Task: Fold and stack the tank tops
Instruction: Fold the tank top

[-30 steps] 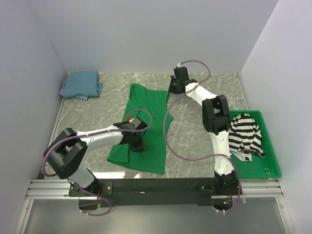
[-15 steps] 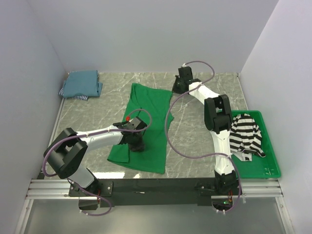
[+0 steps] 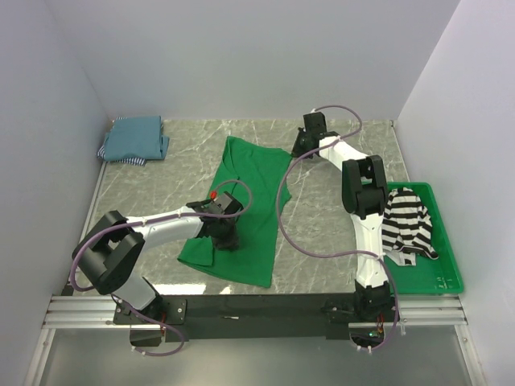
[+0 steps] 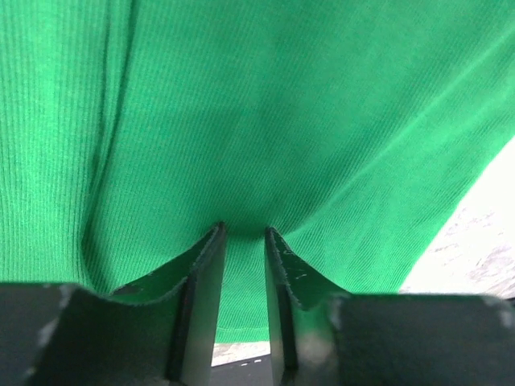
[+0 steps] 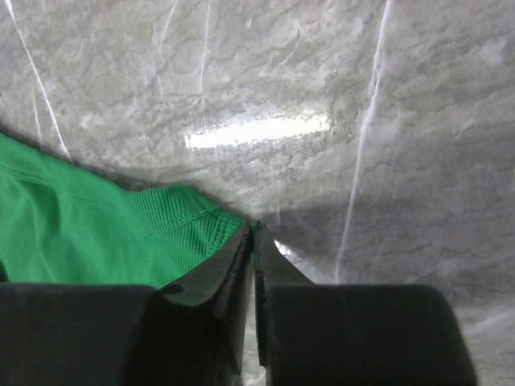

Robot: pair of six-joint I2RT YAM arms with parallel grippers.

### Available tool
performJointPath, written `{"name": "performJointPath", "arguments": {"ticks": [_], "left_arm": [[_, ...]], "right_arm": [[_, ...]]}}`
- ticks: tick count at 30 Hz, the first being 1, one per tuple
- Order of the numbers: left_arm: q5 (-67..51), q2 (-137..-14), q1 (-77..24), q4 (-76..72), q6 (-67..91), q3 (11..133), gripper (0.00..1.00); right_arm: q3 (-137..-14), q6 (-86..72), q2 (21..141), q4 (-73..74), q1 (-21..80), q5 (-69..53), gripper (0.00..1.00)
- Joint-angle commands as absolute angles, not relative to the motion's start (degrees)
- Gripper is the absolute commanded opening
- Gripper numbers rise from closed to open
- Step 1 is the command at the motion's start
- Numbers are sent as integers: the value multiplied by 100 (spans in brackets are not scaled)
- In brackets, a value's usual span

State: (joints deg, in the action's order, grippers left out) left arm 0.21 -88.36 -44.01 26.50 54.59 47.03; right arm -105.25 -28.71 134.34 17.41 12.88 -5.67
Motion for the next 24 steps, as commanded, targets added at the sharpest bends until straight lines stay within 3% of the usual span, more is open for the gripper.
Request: {"name": "performJointPath", "arguments": {"ticks": [1,2,3,8,15,24], "left_arm": [[-88,-8728,-4395,2795,5107,4948,34],[-140,-8684,-4403,2795,5063,4983,36],[-167,-8570,-4395,2821,5019,5088,40],[-210,-8218,-4526,2997,4834,5492,51],[-89,-8235,-5474,3208,5150,5792,50],[562,-9025,-6978,3261,5818,6152,43]], "right_arm": [[-10767,-2795,13263,1723,1275,-492,17],[-10767,-2795,13228,1731,1257,-475,27],[-10793,-2795,13201,1784,1248,-483,31],[-10846,-2839,12903,2021,1204,-369,41],[-9837,-3111,11902,2154,1178,-219,41],[-6682,-3471,10082,1002,1160,-914,37]]}}
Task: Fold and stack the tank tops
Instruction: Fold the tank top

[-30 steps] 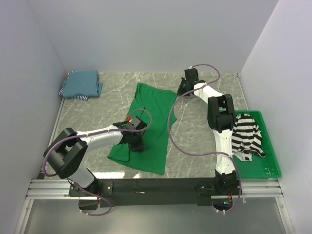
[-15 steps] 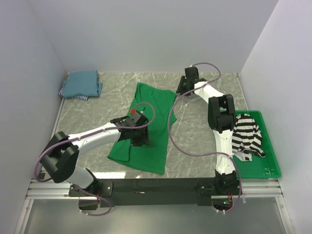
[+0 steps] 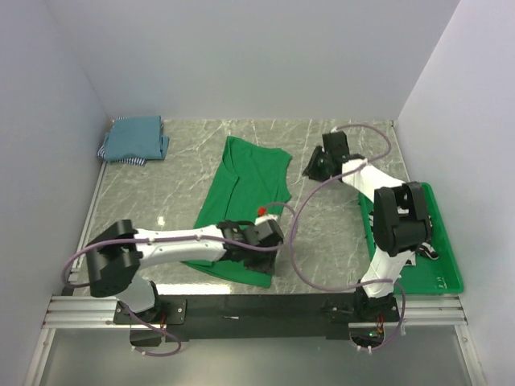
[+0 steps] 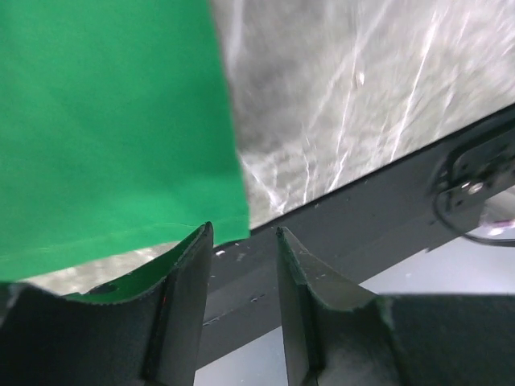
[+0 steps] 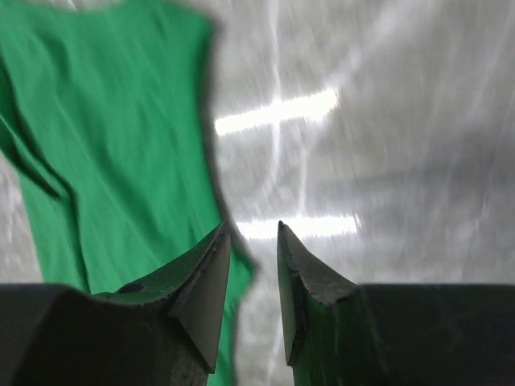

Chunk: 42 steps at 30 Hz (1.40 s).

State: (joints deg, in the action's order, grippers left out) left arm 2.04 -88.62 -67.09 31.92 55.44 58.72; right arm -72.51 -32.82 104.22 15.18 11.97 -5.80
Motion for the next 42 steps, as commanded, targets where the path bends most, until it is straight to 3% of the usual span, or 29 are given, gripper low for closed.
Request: {"name": "performJointPath", "arguments": {"ticks": [1,11,22,25,29,32,42], "left_arm": [[632,-9200,-7126,3261,5879,6265,43],[1494,-10106,-7769,3761,6380,6855,46],[2258,-10661,-8156,4438,6803,7198,38],[2268,-10723,-8156,4438,6812,7172,32],[2390,-10495,-8156,4386,6820,7128,8],[2434,-10162,-8156,4316,6838,7049,1],[2075,-9581,-8156,3639,7031,6461,1]], "right_arm": [[-6332,-3541,9872,845,1160,-966,36],[-5230,-3691,9220,343,1169,-1415,36],[-4983,-3727,9097,193,1222,-1494,35],[-4861,-3727,9027,141,1265,-1459,35],[-4764,-3691,9009,62,1458,-1354,35],[-4807,-3683,9114,27,1721,-1231,36],[-5308,-3902,9799,-158,2074,-721,38]]}}
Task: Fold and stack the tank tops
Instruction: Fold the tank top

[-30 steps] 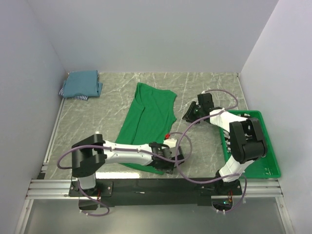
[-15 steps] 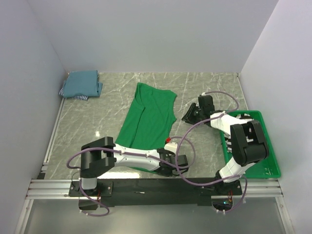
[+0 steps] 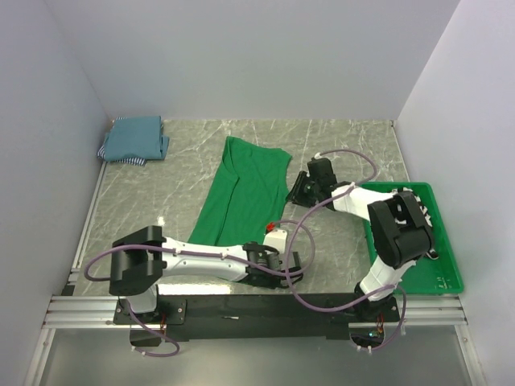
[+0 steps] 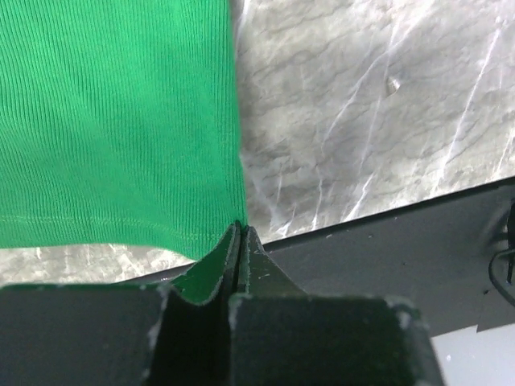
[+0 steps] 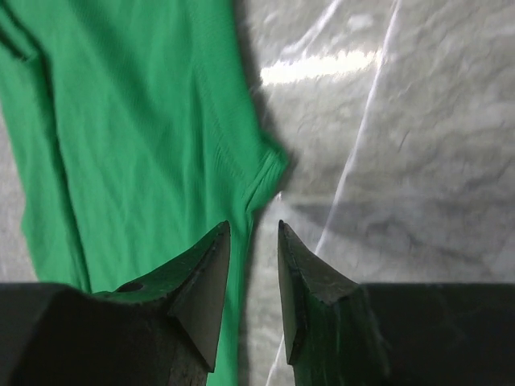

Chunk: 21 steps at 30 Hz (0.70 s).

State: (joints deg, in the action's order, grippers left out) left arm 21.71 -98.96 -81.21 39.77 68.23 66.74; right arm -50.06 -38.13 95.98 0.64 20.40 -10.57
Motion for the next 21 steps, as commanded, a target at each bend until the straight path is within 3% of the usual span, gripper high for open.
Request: {"name": "performJointPath", "arguments": {"ticks": [1,10,18,21], "left_arm": [[2031,-9467,-8156,3508,7057,6329,0],[1837,-9202,-8156,2954,7102,5898,1],[1609,-9229,-8156,2497,6891,5827,0],[1582,-9193,-8156,2321,6847,5792,1]], "right_arm": [[-5335,-3911,9852,-141,2092,-669,38],[-5485,-3981,10265,-342,2083,-422,36],[-5239,-4061,10091,-457,2013,-326,1],[-5107,-4069,9915,-431,1917,-264,0]]}}
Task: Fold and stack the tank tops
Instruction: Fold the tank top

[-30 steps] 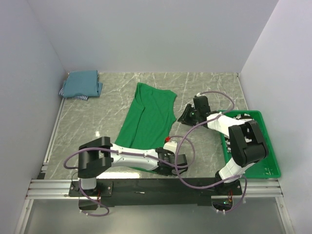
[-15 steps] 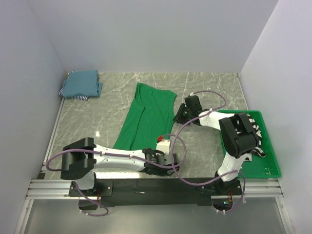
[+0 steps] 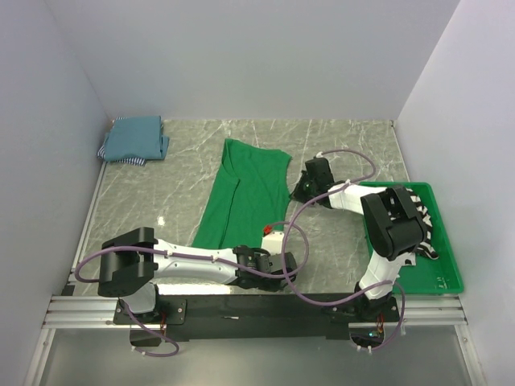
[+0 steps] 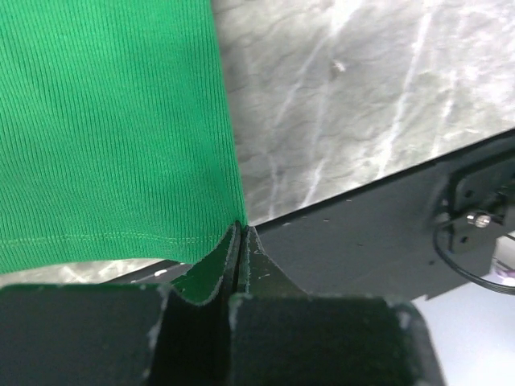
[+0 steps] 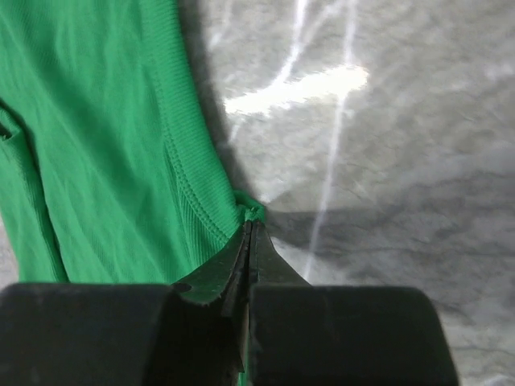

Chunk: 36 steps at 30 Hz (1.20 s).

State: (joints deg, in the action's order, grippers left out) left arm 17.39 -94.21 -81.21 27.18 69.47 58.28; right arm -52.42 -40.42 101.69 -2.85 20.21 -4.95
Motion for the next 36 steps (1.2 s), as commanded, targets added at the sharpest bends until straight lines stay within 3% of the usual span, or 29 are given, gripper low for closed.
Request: {"name": "performJointPath", "arguments": {"ticks": [1,16,36], "left_arm": [[1573,-9176,-8148,2277,6838,5775,1],[1907,-8219,-7893,1820,7549,4668,1],[2311,-6926,-7559,2979,8815,3604,1]], "right_arm": [[-5072,-4069,9853,-422,1907,-229,0],[-5185,-4034,9263,-44,1749,-237,0],[-8111,-4131,11249,957,3085,-9,0]]}}
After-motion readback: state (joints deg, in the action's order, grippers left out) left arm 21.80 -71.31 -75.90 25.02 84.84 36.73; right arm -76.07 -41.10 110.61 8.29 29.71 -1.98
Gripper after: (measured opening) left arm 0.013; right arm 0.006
